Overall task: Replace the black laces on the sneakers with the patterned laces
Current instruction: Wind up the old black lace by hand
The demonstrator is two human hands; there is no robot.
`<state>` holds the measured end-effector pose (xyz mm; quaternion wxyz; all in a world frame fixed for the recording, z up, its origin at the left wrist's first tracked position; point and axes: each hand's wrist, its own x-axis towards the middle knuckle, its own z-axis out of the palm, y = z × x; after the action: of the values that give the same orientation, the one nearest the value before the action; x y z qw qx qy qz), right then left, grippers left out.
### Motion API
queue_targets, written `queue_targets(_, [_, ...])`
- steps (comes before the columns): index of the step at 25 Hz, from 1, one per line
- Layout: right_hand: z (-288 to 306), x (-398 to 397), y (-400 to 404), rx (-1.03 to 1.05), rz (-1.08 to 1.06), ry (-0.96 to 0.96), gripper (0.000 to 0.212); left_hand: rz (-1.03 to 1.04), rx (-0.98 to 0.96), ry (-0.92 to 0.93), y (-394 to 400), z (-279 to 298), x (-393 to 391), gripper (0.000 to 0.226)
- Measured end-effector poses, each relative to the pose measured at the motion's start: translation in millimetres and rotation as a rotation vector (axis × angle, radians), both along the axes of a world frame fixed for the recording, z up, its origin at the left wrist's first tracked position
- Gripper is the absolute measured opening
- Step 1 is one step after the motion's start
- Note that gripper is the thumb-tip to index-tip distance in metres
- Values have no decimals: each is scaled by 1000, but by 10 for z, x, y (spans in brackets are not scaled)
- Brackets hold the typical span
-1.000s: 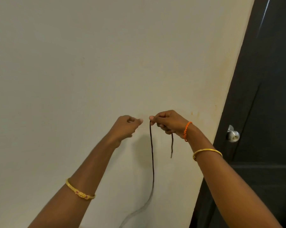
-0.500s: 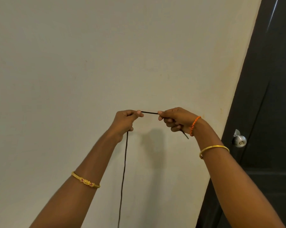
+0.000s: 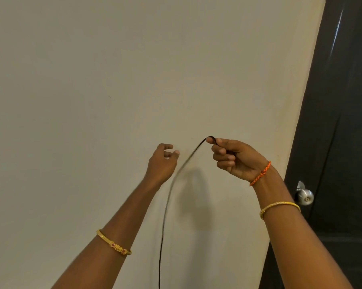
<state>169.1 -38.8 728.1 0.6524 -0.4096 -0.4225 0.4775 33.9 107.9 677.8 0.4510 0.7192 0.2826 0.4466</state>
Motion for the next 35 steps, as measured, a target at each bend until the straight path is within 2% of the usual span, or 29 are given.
queue_targets(3, [73,-97,89,92,20,76,22,-202,49,56,-157,144,112,28])
queue_targets(7, [61,-224,140,162,-37,185,25,-465,-38,17,-325,246,169,25])
queue_targets(11, [-34,-229,165,267,-97,404,18,-500,-5,54,-452,180,109,27])
queue_targets(14, [-118,-192,230,323,-216,430,20,-464,83,158,-507,156,33,29])
queue_targets(18, [-249,-199,300,352,-407,253,23,-391,345,347,-540,228,-104,30])
queue_targets(21, [-372,-199,332,334,-499,11,26,-377,492,456,-522,353,-204,30])
queue_targets(24, [-512,-280,354,260,-580,-291,21,-375,541,486,-442,491,-300,29])
queue_targets(27, [-662,-411,352,230,-471,-375,23,-337,555,412,-325,636,-361,31])
queue_targets(32, [-813,-646,189,160,-188,-246,31,-327,503,325,-116,667,-413,30])
queue_targets(35, [-803,-791,99,156,-42,-144,31,-339,345,203,-52,513,-444,25])
